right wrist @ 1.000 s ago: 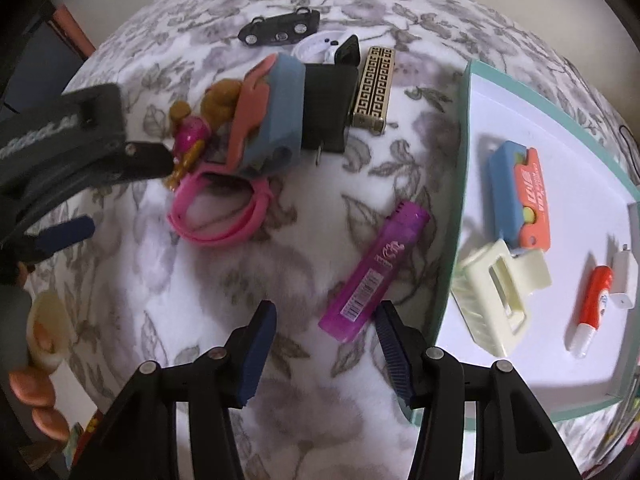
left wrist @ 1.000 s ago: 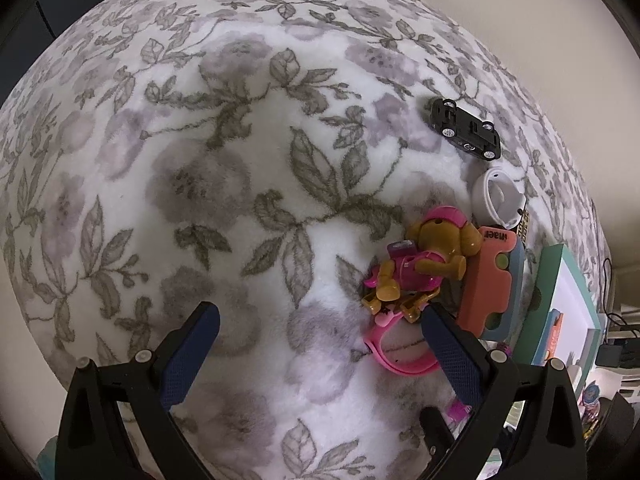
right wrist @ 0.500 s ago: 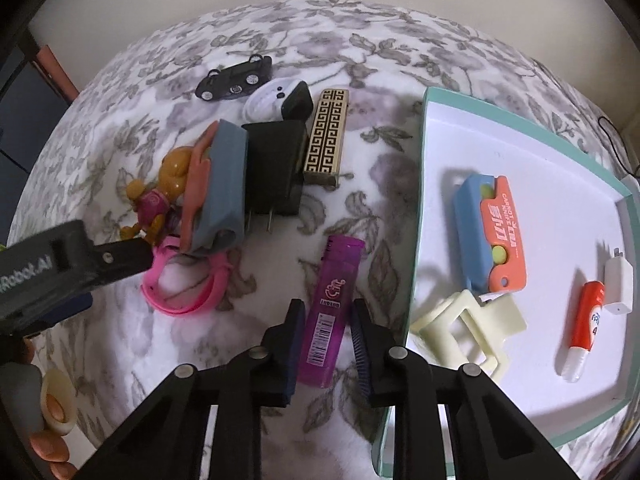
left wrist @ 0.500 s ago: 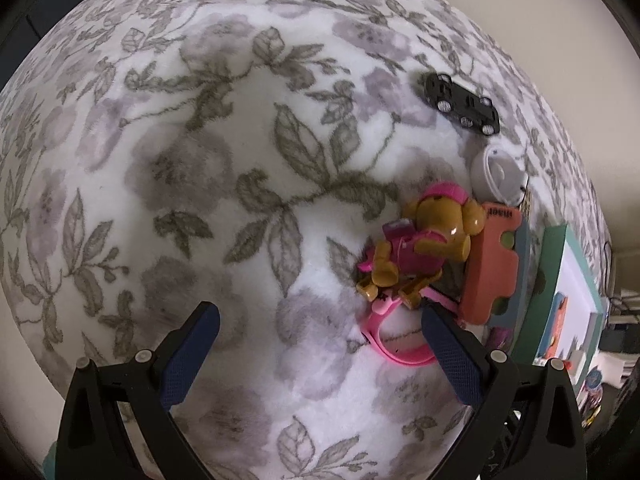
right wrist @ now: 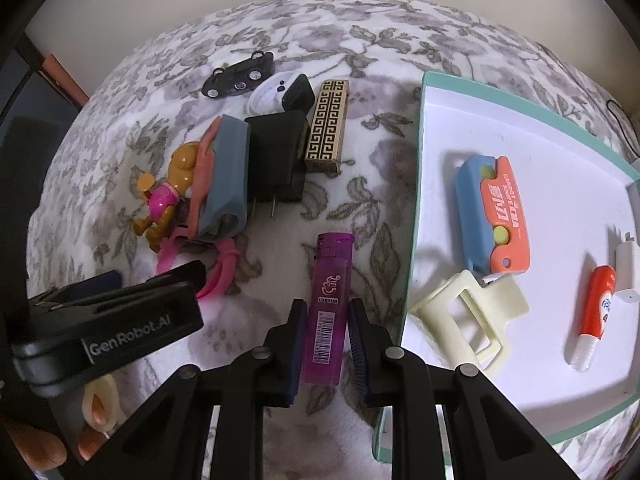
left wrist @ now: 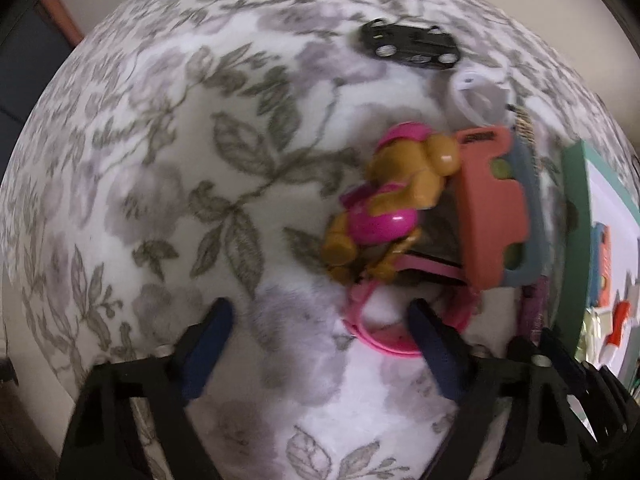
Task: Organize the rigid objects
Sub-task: 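Grasp the purple lighter with the right tool while the left tool grasps the pink watch band, then carry the purple lighter and pink watch band over the tray with both tools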
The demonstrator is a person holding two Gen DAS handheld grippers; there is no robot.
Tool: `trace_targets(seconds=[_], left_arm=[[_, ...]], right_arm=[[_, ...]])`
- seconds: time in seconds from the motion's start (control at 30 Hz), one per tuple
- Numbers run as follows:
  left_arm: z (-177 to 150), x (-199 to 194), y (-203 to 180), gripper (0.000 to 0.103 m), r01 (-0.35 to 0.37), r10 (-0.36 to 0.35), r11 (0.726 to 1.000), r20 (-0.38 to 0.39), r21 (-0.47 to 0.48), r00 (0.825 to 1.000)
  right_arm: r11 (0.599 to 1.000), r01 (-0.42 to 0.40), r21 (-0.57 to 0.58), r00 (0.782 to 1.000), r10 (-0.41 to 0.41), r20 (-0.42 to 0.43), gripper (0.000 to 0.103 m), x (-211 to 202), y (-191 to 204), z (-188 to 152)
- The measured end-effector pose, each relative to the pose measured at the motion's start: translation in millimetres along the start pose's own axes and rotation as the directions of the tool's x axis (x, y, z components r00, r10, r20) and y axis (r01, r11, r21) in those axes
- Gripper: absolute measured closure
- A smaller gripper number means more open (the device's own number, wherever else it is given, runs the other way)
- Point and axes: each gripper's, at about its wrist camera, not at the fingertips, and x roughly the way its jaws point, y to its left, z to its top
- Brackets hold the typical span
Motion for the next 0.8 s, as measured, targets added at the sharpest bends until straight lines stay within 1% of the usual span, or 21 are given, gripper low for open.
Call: trace_targets(seconds=[0.07, 0.1, 0.13, 0.17, 0.2, 0.23, 0.27, 0.37, 0.57, 0.6, 0.73, 0.8], left_arm=[[0.3, -3.0, -7.5, 0.038, 0.007, -0.008, 1.000, 0.011, 0.026, 1.000], [1.0, -4.2, -10.5, 0.041, 0.009, -0.010, 0.999, 0.014, 0.036, 1.000], [0.7, -7.0, -13.2, 0.048, 0.011, -0.012, 0.999, 0.018, 0.044, 1.000], [1.2, -8.3, -15.7, 0.058, 0.015, -0.016, 0.999, 0.021, 0.049, 1.000], [1.6, -10.0, -19.9, 0.065, 0.020, -0.021, 0.998, 0.026, 0.055, 0.999], [2.0, -12.5, -22.9, 0.084, 0.022, -0.024, 0.998, 0.032, 0.062, 0.999], [2.8, -13.5, -25.6, 0.092, 0.023, -0.025, 0.997, 0.032, 0.067, 0.999], [1.5, -16.1, -28.6, 0.092, 0.031, -0.033, 0.997, 0.031, 0.065, 0.999], [1.9, -30.8, -13.9, 0.092, 0.065, -0.068, 0.996, 0.042, 0.068, 0.997], [-1.8, -40.7, -3.3, 0.092, 0.070, -0.074, 0.995, 0.049, 0.073, 0.996], [-0.5, -64.2, -4.3, 0.092, 0.068, -0.075, 0.995, 0.107, 0.073, 0.991], [0.6, -74.7, 0.3, 0.092, 0.083, -0.090, 0.995, 0.138, 0.060, 0.986]], right_arm=[[1.000, -0.007, 0.004, 1.000, 0.007, -0.001, 0.080, -1.1, -0.8, -0.3], [1.000, -0.010, 0.006, 1.000, 0.010, -0.001, 0.080, -1.5, -1.3, -0.3], [1.000, -0.015, 0.008, 1.000, 0.015, -0.001, 0.081, -2.7, -2.4, -0.8], [1.000, -0.018, 0.011, 1.000, 0.018, 0.000, 0.081, -4.0, -3.2, -1.3], [1.000, -0.022, 0.014, 1.000, 0.022, 0.001, 0.081, -4.9, -3.8, -1.3], [1.000, -0.026, 0.016, 1.000, 0.026, 0.003, 0.081, -6.0, -4.5, -1.4], [0.999, -0.028, 0.018, 1.000, 0.028, 0.004, 0.081, -6.4, -4.5, -1.1], [0.999, -0.037, 0.022, 0.999, 0.037, 0.007, 0.081, -9.0, -6.0, -1.3], [0.998, -0.054, 0.039, 0.998, 0.053, 0.026, 0.082, -18.0, -10.0, -0.9], [0.997, -0.059, 0.043, 0.998, 0.058, 0.034, 0.082, -21.9, -11.7, -0.6], [0.995, -0.084, 0.059, 0.995, 0.081, 0.057, 0.084, -33.0, -19.7, -1.1], [0.993, -0.097, 0.067, 0.993, 0.092, 0.070, 0.085, -39.0, -23.9, -1.3]])
